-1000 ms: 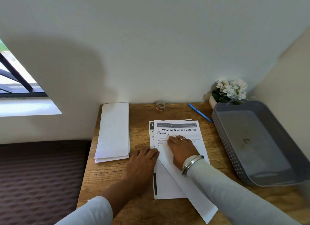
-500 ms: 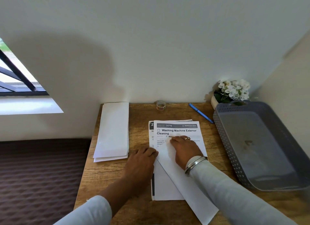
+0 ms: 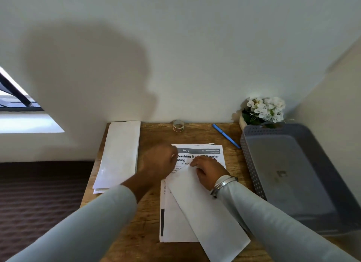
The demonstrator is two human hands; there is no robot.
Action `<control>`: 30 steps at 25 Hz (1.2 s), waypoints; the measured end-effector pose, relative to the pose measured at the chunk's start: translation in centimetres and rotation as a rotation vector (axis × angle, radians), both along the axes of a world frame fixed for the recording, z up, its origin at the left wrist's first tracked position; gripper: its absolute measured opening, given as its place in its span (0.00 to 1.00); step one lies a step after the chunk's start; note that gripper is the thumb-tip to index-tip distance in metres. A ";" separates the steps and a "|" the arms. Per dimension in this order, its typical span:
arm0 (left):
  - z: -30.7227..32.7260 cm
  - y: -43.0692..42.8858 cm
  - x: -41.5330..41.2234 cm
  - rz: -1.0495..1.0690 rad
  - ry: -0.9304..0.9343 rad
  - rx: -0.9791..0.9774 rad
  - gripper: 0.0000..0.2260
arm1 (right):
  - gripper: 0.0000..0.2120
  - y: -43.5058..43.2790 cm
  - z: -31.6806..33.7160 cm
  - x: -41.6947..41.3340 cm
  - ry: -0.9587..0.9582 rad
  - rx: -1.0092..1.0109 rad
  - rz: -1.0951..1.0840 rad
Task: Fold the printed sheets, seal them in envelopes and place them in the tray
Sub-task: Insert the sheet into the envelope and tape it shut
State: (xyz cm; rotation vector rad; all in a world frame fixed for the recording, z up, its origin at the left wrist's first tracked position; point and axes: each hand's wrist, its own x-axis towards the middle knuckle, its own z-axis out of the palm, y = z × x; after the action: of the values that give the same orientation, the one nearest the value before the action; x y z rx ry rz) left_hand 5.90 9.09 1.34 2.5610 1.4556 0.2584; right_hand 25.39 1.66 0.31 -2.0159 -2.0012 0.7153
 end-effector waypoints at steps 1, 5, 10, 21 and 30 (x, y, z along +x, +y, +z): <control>0.3 1.2 0.6 0.028 -0.020 -0.010 0.08 | 0.15 0.0 0.0 0.2 -0.014 -0.007 0.018; 0.7 5.8 2.2 0.075 0.018 0.031 0.14 | 0.16 -0.4 -0.3 0.5 -0.074 -0.017 0.117; -0.4 8.7 3.9 0.122 0.145 0.045 0.21 | 0.18 -1.0 -0.6 1.2 -0.091 0.001 0.196; 0.2 6.9 2.7 0.006 -0.358 -0.088 0.05 | 0.16 -1.2 -0.2 1.9 0.140 0.022 0.005; 2.4 -0.5 2.1 -0.070 -0.804 -0.399 0.01 | 0.14 1.6 3.2 0.8 0.536 0.283 -0.265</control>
State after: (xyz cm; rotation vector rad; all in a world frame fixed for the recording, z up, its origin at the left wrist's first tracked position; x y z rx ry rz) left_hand 8.03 8.54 3.73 1.8395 0.9755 0.7838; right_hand 26.17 3.25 3.46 -1.6578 -1.4108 0.7606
